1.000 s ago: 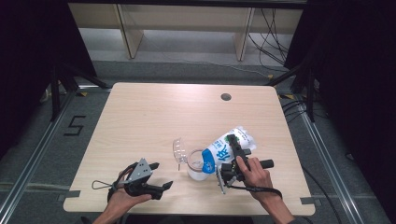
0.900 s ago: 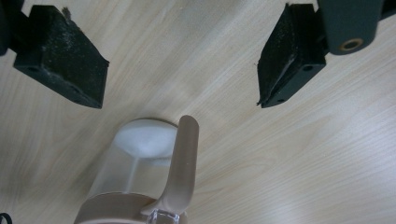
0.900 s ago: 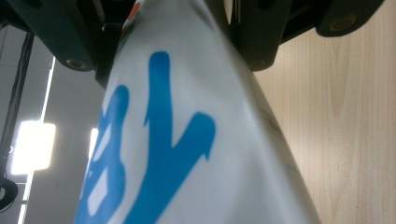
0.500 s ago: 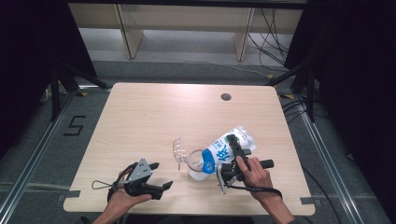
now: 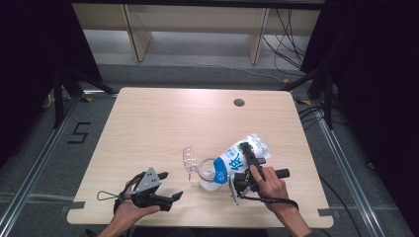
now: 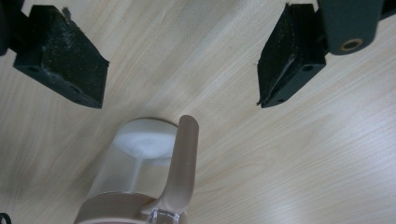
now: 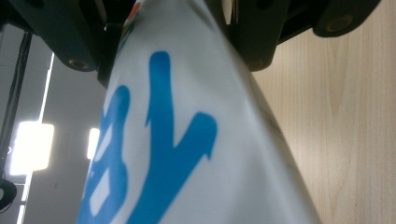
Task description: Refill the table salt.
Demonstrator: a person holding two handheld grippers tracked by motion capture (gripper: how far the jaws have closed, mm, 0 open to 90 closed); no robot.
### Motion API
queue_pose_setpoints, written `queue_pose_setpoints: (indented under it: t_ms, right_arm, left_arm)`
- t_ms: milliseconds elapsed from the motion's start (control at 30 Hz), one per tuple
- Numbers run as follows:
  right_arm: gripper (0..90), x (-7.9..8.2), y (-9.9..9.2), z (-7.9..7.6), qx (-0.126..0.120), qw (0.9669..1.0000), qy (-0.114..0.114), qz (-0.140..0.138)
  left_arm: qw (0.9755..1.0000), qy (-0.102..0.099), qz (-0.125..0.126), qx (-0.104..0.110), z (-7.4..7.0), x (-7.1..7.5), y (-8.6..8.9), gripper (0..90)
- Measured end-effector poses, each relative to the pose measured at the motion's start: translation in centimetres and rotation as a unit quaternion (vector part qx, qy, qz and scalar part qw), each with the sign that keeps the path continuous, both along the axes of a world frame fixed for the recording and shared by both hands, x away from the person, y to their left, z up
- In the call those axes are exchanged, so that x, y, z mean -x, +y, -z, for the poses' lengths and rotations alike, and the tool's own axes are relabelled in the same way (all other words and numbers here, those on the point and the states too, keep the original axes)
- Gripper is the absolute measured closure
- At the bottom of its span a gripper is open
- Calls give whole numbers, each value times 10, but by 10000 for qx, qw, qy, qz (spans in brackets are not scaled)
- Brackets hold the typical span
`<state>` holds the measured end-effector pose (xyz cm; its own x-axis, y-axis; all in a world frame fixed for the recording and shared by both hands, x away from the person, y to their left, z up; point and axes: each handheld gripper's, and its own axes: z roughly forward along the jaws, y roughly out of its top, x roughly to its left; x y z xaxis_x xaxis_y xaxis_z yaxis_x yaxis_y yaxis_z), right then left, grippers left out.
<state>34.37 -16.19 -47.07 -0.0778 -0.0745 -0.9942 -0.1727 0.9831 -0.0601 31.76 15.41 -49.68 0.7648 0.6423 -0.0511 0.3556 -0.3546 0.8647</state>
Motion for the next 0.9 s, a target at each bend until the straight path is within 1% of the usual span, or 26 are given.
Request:
queue_pose_setpoints:
  t_ms: [167,200,333,367,433,500,533,700,900]
  right_arm:
    - [590,-1,0,0,-19,10000,-36,-64]
    - [591,0,-1,2,-121,9999,-15,-27]
    - [591,0,-1,2,-118,9999,-6,-33]
    - [591,1,-1,2,-112,9999,25,14]
    - [592,1,-1,2,-121,9999,31,21]
    - [592,0,-1,1,-92,10000,17,-15]
    - [593,1,-1,2,-140,9999,38,34]
    - [594,0,-1,2,-117,9999,4,-63]
    - [594,0,-1,2,-111,9999,-3,-43]
  left_arm:
    - [10000,-1,2,3,0,0,0,158]
    - [10000,-1,1,0,0,0,0,158]
    - [10000,-1,4,2,0,0,0,159]
    - [10000,-1,4,2,0,0,0,158]
    - [10000,0,2,0,0,0,0,159]
    - [10000,-3,3,1,0,0,0,159]
    - [10000,-2,1,3,0,0,0,159]
    - [10000,-2,2,2,0,0,0,159]
    - [10000,-2,5,2,0,0,0,159]
